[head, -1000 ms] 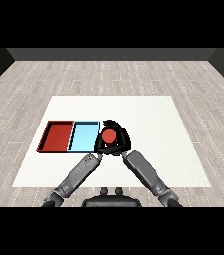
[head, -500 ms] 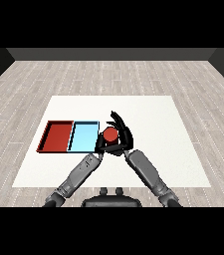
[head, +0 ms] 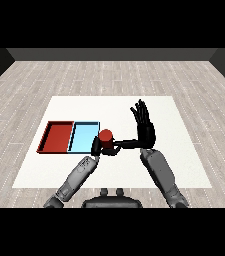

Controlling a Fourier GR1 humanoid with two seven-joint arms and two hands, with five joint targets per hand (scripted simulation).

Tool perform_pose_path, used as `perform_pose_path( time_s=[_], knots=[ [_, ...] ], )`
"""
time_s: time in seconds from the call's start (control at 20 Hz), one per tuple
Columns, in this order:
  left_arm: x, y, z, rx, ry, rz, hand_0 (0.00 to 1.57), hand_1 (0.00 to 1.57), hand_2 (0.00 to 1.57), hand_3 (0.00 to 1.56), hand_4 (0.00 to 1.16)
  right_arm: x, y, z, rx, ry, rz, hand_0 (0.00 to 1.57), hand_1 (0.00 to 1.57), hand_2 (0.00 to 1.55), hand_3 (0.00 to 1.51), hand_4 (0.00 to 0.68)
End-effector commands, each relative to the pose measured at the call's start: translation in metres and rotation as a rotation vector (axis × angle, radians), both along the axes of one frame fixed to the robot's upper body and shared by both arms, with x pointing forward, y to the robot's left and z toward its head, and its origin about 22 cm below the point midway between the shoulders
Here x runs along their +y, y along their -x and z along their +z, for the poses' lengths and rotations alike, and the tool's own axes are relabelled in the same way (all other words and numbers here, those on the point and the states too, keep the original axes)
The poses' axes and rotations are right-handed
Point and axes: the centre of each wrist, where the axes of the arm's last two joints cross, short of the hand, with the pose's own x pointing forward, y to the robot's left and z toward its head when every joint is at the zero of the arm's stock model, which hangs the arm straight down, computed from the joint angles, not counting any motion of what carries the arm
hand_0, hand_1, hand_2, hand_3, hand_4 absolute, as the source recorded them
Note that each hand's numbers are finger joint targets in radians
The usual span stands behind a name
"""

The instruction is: Pick the red can and put it in the red box

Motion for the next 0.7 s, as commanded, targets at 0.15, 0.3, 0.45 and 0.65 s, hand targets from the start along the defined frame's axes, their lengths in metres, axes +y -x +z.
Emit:
perform_pose_path(
  time_s=[0.15, 0.3, 0.45, 0.65],
  knots=[
    [0.021, -0.007, 0.027, -0.037, -0.024, 0.047, 1.57, 1.57, 1.57, 1.46, 1.13, -0.062, 0.010, 0.003, 0.017, -0.064, -0.098, 0.00, 0.00, 0.00, 0.00, 0.000],
    [0.074, 0.008, 0.027, -0.068, -0.066, 0.079, 1.57, 1.57, 1.57, 1.46, 1.13, -0.087, 0.023, -0.015, 0.038, -0.059, -0.158, 0.00, 0.00, 0.00, 0.00, 0.000],
    [0.081, -0.015, 0.045, -0.090, -0.114, 0.117, 1.57, 1.57, 1.57, 1.46, 1.11, -0.086, 0.011, -0.054, 0.077, -0.055, -0.177, 0.00, 0.00, 0.00, 0.00, 0.000],
    [0.113, -0.016, 0.055, -0.091, -0.191, 0.189, 1.57, 1.57, 1.55, 1.44, 1.12, -0.134, 0.029, -0.063, 0.145, 0.023, -0.222, 0.00, 0.00, 0.00, 0.00, 0.000]
  ],
)
